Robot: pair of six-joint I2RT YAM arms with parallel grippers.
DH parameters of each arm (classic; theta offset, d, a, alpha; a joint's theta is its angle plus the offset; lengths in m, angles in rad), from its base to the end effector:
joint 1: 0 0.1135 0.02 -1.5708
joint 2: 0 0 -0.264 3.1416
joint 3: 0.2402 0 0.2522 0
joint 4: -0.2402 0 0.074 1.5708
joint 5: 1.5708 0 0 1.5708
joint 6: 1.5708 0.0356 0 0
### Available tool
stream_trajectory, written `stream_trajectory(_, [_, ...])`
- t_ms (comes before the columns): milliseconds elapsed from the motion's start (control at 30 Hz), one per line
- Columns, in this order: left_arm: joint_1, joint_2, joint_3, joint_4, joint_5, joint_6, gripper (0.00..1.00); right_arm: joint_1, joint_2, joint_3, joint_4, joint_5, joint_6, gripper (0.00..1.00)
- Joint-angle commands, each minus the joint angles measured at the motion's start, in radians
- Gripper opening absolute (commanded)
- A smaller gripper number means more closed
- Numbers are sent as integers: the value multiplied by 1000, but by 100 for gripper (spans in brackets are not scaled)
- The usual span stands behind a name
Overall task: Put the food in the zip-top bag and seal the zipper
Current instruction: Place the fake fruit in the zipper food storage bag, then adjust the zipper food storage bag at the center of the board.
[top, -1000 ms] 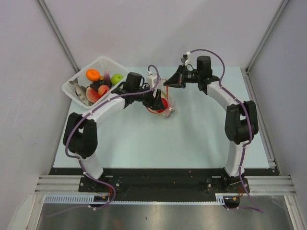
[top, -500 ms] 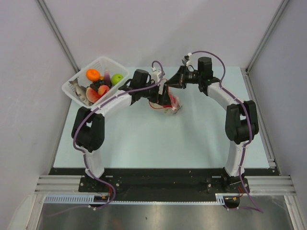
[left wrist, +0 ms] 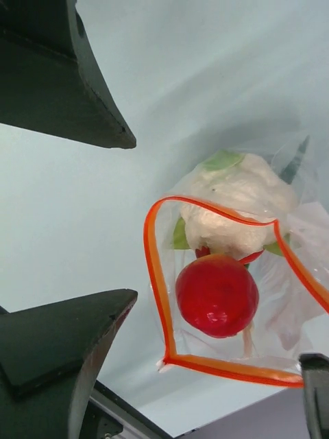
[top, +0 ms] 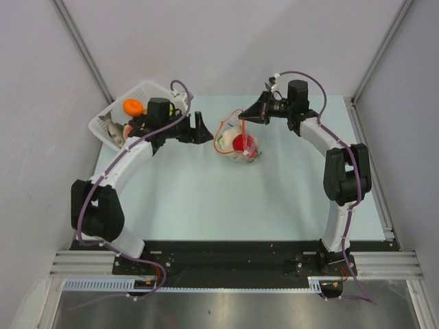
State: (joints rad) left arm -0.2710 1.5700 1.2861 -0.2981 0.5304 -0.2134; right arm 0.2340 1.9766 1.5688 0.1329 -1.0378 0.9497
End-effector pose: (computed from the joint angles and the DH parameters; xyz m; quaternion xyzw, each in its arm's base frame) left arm 0.3413 -0.1135 0.3089 0.1488 0.8455 -0.3338 0.3892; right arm 0.4418 0.1368 0.2890 -0.0378 0.7533 0.6206 0.2144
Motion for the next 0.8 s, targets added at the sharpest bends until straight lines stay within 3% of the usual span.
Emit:
stream_trajectory(0, [-39,44,-21,-6,-29,-67,82,1,-9,17,63,-28,21,0])
stream_trajectory(167, [-77,126,-18,39,-7,-161,78,2,-10,16,59,-31,18,0])
stream_trajectory(333, [-97,214,19,53,-24,-221,60,1,-18,4,63,-36,18,0])
stream_trajectory(433, [-97,217,61,16,-21,-189,32,-4,-31,-4,56,-36,4,0])
stream_trajectory(467, [-97,193,68,11,-17,-157,14,-4,-36,-4,48,-36,0,0])
stream_trajectory(533, [-97,167,81,-27,11,-124,0,-7,-54,5,-22,-19,-64,0])
stream_trajectory(633, [-100,105,149,-131,62,-60,0,-4,-84,63,-209,1,-228,0])
stream_trajectory(767, [-112,6,263,-271,141,-9,0,-7,-94,256,-638,80,-507,0])
